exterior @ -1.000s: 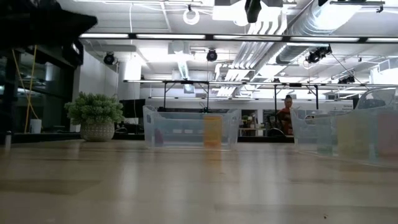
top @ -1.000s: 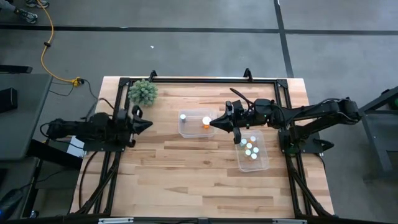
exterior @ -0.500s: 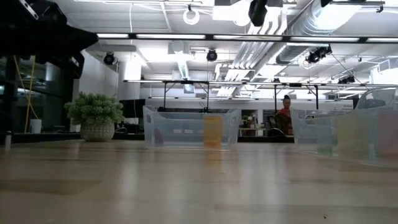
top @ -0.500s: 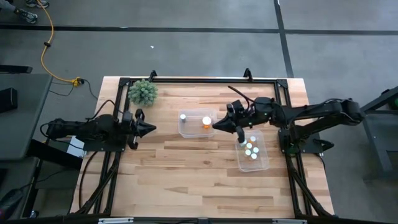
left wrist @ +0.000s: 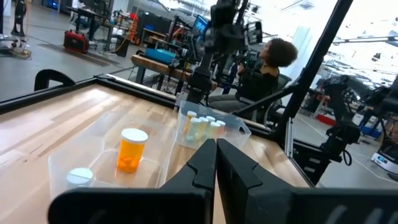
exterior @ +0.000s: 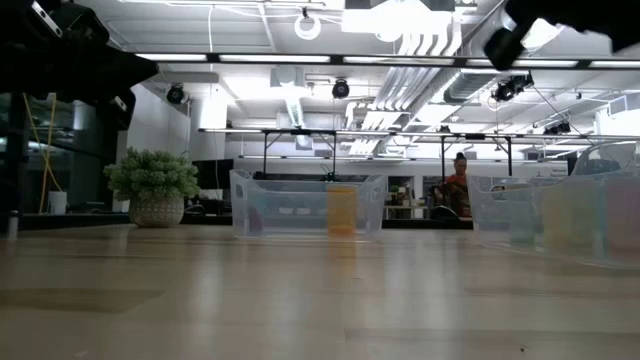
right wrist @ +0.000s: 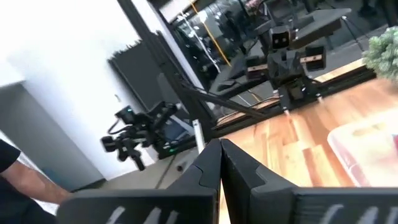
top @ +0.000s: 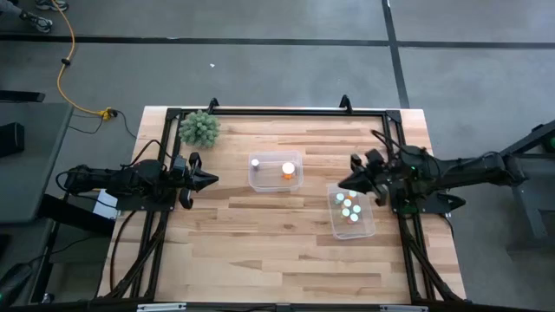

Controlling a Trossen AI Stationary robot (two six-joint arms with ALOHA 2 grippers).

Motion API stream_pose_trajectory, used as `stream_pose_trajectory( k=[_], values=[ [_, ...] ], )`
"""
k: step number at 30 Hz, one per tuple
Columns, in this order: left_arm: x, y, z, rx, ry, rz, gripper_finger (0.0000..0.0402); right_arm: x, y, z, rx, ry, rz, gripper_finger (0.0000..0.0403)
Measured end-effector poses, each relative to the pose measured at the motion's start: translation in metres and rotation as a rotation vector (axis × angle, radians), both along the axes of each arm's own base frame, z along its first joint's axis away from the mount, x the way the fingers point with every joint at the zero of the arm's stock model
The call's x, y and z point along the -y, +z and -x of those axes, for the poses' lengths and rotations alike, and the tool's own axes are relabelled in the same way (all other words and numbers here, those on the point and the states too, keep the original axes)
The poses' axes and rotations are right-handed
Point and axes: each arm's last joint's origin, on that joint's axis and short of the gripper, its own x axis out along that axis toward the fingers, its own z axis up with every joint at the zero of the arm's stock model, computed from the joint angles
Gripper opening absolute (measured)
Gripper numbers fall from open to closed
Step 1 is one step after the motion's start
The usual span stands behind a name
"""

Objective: Pick and place medicine bottles into bin by pill shape (circle, oval)
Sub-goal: Return to Home Position

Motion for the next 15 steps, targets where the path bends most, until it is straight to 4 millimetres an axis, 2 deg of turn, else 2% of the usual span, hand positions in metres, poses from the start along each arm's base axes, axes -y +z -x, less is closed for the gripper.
stream_pose_trajectory(
  k=[7,15],
  values=[
    [0.000,0.000,0.000,0.000,0.001,0.000,0.0003,-0.002,-0.044,0.041,0.099,0.022,-0.013,0.0000],
    [0.000,0.000,0.000,0.000,0.001,0.000,0.0003,-0.002,-0.071,0.057,0.198,0.010,0.027,0.0000]
  ],
)
